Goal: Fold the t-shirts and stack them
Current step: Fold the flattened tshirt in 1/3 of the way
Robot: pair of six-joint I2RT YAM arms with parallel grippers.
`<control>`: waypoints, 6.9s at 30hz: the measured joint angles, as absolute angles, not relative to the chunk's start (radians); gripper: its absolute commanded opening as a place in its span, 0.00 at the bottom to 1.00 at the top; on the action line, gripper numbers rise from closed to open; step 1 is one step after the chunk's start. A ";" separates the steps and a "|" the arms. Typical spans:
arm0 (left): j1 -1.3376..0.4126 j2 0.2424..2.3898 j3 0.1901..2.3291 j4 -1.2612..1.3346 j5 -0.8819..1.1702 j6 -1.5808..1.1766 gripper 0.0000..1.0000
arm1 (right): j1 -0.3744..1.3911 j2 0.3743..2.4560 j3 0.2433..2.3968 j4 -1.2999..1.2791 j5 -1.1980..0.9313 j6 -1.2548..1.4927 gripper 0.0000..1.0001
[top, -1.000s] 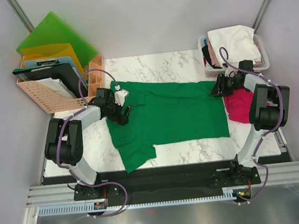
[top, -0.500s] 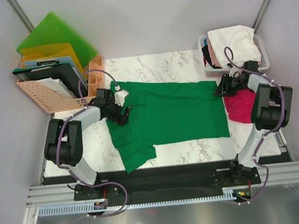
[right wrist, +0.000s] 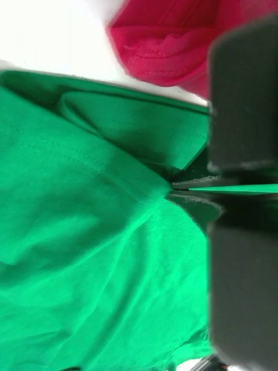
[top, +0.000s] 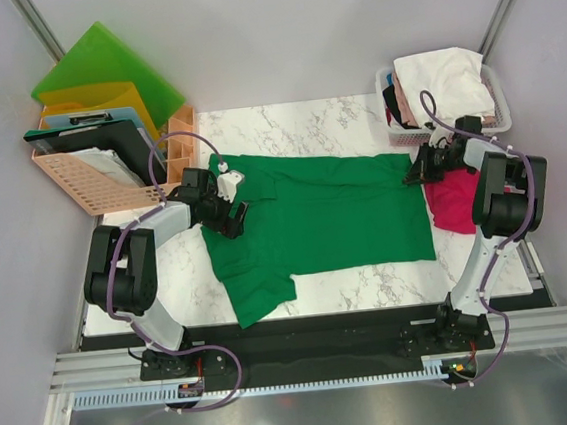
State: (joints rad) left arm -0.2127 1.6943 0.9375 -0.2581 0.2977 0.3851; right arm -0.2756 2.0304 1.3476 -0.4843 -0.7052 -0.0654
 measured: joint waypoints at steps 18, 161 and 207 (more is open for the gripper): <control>-0.213 1.694 0.937 -0.258 0.297 0.387 0.94 | -0.273 2.035 1.450 -0.464 -0.646 -0.056 0.00; -0.213 1.708 0.948 -0.250 0.298 0.394 0.95 | -0.105 1.595 1.216 -0.420 -0.341 -0.110 0.54; -0.213 1.708 0.948 -0.251 0.298 0.395 0.95 | -0.096 2.025 1.442 -0.263 -0.070 -0.198 0.58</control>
State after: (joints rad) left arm -0.2127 1.7084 0.9482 -0.2508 0.2977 0.3946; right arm -0.0959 2.0254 1.4418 -0.2630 -0.0696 -0.1982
